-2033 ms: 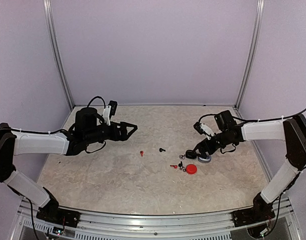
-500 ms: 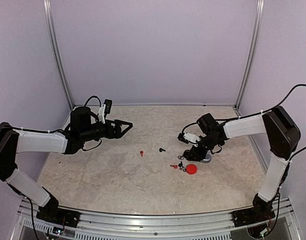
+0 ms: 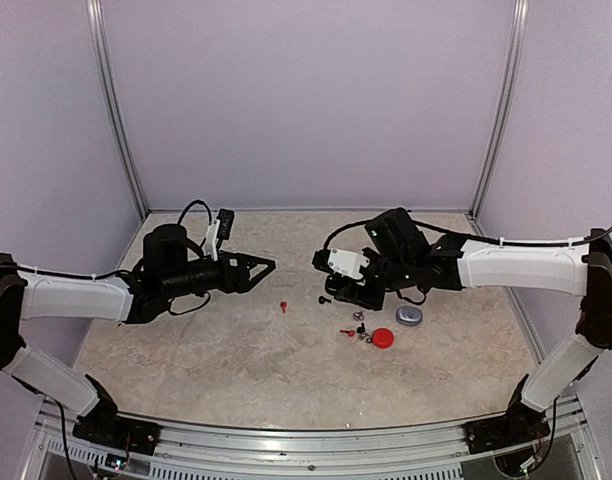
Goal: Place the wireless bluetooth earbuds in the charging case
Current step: Pick up the charging case from the center of the board, then pass from the right arm to the left
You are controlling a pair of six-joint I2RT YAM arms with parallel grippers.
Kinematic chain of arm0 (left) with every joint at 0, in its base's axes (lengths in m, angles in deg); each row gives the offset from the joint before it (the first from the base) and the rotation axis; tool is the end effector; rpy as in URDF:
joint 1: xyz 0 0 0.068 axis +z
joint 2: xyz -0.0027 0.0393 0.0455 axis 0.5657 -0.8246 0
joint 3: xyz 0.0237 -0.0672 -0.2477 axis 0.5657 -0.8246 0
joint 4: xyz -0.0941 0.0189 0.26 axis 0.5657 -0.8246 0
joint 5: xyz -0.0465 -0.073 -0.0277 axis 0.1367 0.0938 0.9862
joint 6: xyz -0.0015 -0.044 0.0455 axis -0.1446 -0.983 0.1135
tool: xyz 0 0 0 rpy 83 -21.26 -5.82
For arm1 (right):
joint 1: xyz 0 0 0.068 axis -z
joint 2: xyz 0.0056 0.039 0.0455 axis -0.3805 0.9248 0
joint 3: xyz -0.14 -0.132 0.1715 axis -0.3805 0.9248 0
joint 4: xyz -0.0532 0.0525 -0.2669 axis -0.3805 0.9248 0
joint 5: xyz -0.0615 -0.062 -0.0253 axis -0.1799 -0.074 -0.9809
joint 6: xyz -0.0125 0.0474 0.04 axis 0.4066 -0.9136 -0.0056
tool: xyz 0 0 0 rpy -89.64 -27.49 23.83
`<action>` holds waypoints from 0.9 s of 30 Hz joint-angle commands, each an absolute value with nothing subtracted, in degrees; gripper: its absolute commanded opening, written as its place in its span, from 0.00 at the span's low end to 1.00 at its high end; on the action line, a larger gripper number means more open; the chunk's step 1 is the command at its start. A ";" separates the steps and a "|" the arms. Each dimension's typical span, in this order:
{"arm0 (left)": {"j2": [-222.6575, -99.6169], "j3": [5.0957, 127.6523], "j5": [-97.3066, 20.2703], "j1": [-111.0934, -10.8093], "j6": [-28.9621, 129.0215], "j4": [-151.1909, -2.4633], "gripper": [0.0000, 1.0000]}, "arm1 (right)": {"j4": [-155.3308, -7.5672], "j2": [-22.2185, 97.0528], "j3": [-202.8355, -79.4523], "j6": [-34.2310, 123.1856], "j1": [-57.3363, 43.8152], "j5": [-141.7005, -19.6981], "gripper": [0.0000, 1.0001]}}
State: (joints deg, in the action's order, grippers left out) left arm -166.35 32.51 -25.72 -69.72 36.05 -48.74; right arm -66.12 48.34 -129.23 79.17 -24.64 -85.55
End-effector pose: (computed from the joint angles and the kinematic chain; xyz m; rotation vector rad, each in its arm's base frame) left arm 0.2594 -0.2048 0.2017 0.4408 1.8509 -1.0713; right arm 0.2543 0.2762 0.2052 -1.4489 1.8526 0.2216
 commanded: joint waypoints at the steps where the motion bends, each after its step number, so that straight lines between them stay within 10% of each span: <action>1: -164.02 29.92 -24.12 -73.56 33.54 -46.59 0.84 | -70.01 44.13 -130.24 82.45 -31.28 -91.58 0.33; 27: -174.07 30.59 -22.54 -85.60 21.37 -30.65 0.51 | -81.94 43.43 -127.89 87.66 -47.01 -108.37 0.33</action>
